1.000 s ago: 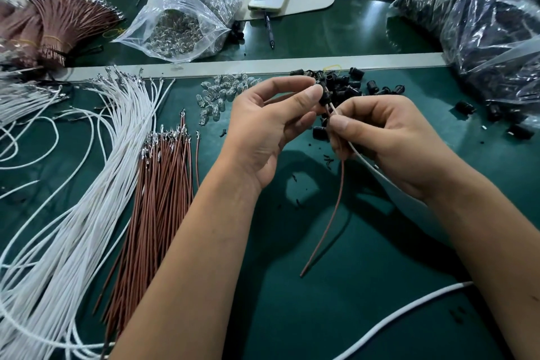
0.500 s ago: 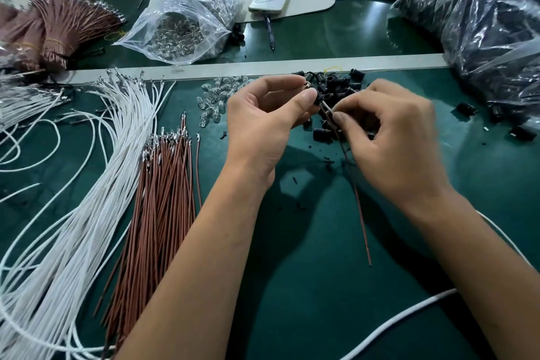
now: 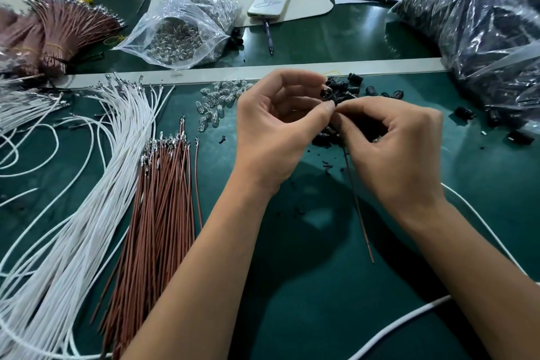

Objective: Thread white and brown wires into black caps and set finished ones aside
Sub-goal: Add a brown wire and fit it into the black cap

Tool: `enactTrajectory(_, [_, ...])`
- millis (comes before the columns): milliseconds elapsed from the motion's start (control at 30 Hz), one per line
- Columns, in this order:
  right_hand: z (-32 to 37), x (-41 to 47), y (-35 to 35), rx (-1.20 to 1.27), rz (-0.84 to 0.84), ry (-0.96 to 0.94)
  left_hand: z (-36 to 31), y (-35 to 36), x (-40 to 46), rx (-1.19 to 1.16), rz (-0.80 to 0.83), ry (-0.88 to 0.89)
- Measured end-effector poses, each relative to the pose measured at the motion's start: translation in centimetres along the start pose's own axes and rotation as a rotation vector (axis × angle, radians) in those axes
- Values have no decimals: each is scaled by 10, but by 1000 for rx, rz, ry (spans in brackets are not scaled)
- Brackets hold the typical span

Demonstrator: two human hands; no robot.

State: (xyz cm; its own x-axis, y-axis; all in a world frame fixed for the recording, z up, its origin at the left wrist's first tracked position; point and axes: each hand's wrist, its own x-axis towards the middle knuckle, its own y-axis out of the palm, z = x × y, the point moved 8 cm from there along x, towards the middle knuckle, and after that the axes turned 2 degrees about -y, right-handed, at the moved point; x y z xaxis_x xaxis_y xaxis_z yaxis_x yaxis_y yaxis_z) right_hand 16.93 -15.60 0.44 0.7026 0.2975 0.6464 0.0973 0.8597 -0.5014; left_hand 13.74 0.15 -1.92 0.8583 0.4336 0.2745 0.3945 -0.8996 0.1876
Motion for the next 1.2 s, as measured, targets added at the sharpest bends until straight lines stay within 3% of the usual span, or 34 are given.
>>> enactTrajectory(833, [12,-2,4,-78,1,-155,2,-1,2,-92,9,-10])
enactTrajectory(1200, [16,-4,-8,-77,-96,-151,2,0,3,-95,5,-9])
